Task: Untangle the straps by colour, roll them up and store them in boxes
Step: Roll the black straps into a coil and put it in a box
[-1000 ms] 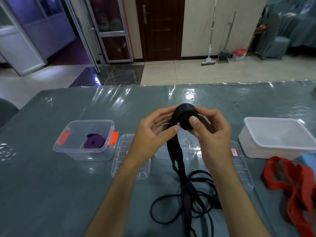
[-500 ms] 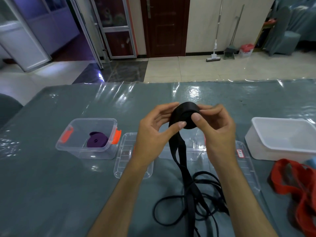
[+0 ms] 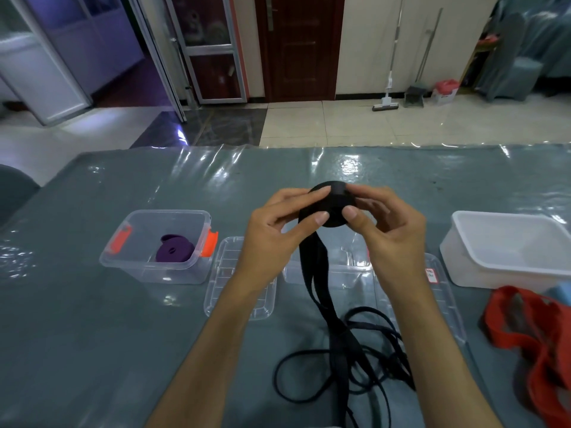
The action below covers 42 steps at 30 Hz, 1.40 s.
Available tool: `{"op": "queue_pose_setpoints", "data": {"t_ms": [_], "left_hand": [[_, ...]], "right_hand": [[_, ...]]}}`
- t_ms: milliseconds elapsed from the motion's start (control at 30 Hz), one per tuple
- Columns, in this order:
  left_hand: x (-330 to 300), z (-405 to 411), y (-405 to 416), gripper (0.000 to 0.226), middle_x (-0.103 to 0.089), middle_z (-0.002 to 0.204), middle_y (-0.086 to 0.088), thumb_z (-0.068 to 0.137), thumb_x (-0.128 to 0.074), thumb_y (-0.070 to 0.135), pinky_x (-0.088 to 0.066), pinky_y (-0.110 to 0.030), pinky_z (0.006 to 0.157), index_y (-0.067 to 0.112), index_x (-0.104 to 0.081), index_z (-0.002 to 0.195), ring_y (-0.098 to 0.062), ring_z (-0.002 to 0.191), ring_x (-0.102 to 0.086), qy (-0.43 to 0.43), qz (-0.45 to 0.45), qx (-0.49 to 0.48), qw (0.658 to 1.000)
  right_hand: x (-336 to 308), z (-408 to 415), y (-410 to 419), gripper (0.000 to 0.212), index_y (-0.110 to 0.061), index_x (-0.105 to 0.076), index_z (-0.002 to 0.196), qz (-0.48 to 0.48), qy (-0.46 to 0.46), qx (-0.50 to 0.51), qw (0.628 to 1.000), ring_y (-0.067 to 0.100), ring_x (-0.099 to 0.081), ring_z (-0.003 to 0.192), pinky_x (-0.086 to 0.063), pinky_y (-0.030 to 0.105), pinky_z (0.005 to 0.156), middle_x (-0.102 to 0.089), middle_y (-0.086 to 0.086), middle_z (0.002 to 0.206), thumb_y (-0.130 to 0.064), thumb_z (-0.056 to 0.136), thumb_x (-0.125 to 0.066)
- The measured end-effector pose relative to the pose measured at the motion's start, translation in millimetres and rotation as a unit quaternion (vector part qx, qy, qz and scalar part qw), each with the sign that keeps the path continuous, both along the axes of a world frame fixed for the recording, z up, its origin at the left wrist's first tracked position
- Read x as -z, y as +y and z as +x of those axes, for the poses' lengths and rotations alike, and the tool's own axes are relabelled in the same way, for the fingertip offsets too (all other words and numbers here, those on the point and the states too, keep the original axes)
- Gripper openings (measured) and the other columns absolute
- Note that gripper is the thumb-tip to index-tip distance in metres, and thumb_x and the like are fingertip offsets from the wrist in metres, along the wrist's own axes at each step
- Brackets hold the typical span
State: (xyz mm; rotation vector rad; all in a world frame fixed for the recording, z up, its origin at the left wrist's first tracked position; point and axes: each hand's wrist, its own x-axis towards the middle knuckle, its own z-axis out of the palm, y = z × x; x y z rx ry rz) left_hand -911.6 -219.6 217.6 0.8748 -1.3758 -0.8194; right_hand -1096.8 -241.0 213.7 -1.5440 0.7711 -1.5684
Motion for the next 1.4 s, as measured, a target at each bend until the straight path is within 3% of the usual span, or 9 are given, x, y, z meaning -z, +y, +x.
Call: {"op": "queue_pose_setpoints", "data": {"t_ms": [233,433,567,633,733,967,1067,1200,1400], "left_hand": [[-6.2,1.6,6.4,0.029,-0.079,0.111,0.007,0.087,-0.088,0.030,-0.059,-0.023,0.093,0.039,-0.076,0.112,-0.019,0.109,-0.076,0.006,-0.021,-0.058,0.998],[-13.1,5.7,-2.0,0.047,-0.075,0.124,-0.007,0.094,-0.081,0.010,-0.057,-0.027,0.102,0.029,-0.071,0.135,-0.020,0.118,-0.073,0.018,0.012,-0.009,1.000],[-19.9,2.9,-3.4,0.036,-0.080,0.112,0.003,0.088,-0.086,0.014,-0.058,-0.022,0.093,0.032,-0.078,0.118,-0.015,0.109,-0.076,0.080,-0.003,-0.048,0.996],[-21.7,-1.3,-5.5,0.024,-0.081,0.104,0.002,0.087,-0.086,0.013,-0.059,-0.021,0.088,0.026,-0.079,0.107,-0.015,0.102,-0.078,0.091,-0.017,-0.066,0.993],[-20.0,0.8,-9.3,0.027,-0.080,0.112,-0.003,0.091,-0.083,0.010,-0.060,-0.025,0.092,0.021,-0.079,0.116,-0.019,0.108,-0.077,0.066,-0.008,-0.038,0.997],[-24.6,7.2,-15.3,0.033,-0.079,0.117,-0.001,0.092,-0.082,0.010,-0.059,-0.030,0.099,0.029,-0.076,0.120,-0.024,0.115,-0.075,0.070,-0.035,-0.030,0.996],[-27.9,5.9,-20.2,0.029,-0.079,0.117,-0.002,0.094,-0.081,0.013,-0.060,-0.031,0.097,0.024,-0.077,0.120,-0.025,0.115,-0.074,0.074,-0.049,-0.042,0.995],[-35.6,10.0,-26.9,0.041,-0.076,0.127,0.000,0.097,-0.078,0.013,-0.059,-0.032,0.101,0.033,-0.073,0.132,-0.022,0.120,-0.072,0.055,-0.029,-0.024,0.998],[-47.3,14.3,-32.7,0.029,-0.080,0.111,0.001,0.090,-0.083,0.006,-0.059,-0.025,0.094,0.022,-0.077,0.114,-0.019,0.110,-0.076,0.092,-0.051,-0.060,0.993]], "right_hand": [[-16.9,-5.4,1.0,0.017,-0.035,-0.074,0.098,0.064,0.027,-0.037,0.997,0.025,-0.078,0.101,-0.065,0.044,0.087,-0.079,0.002,0.106,-0.032,0.085,-0.085],[-23.4,10.9,-1.1,0.016,-0.030,-0.074,0.105,0.020,-0.036,-0.001,0.999,0.027,-0.075,0.112,-0.062,0.055,0.095,-0.077,0.004,0.114,-0.022,0.092,-0.081],[-20.3,13.0,-4.0,0.023,-0.028,-0.068,0.086,0.072,-0.023,-0.014,0.997,0.023,-0.077,0.103,-0.062,0.053,0.096,-0.078,0.002,0.105,-0.029,0.081,-0.090],[-20.7,13.7,-5.0,0.024,-0.028,-0.070,0.095,0.089,-0.015,-0.012,0.996,0.021,-0.076,0.091,-0.065,0.054,0.088,-0.077,0.000,0.097,-0.032,0.081,-0.090],[-24.4,15.7,-6.5,0.027,-0.029,-0.074,0.112,0.050,-0.013,0.014,0.999,0.024,-0.076,0.104,-0.065,0.051,0.088,-0.077,0.001,0.106,-0.030,0.087,-0.086],[-34.0,14.3,-10.9,0.027,-0.023,-0.064,0.097,0.088,-0.045,-0.039,0.994,0.026,-0.080,0.099,-0.066,0.038,0.079,-0.081,0.006,0.103,-0.025,0.084,-0.088],[-45.3,16.9,-15.4,0.032,-0.030,-0.070,0.117,0.051,-0.035,-0.036,0.997,0.025,-0.078,0.106,-0.066,0.038,0.083,-0.079,0.005,0.112,-0.028,0.089,-0.085],[-51.9,28.2,-21.8,0.022,-0.020,-0.069,0.108,0.051,-0.090,-0.032,0.994,0.028,-0.076,0.112,-0.065,0.048,0.088,-0.078,0.006,0.114,-0.022,0.090,-0.082],[-60.0,24.2,-30.2,0.030,-0.015,-0.064,0.103,0.060,-0.042,-0.029,0.997,0.025,-0.078,0.106,-0.066,0.042,0.089,-0.080,0.001,0.109,-0.028,0.087,-0.086]]}}
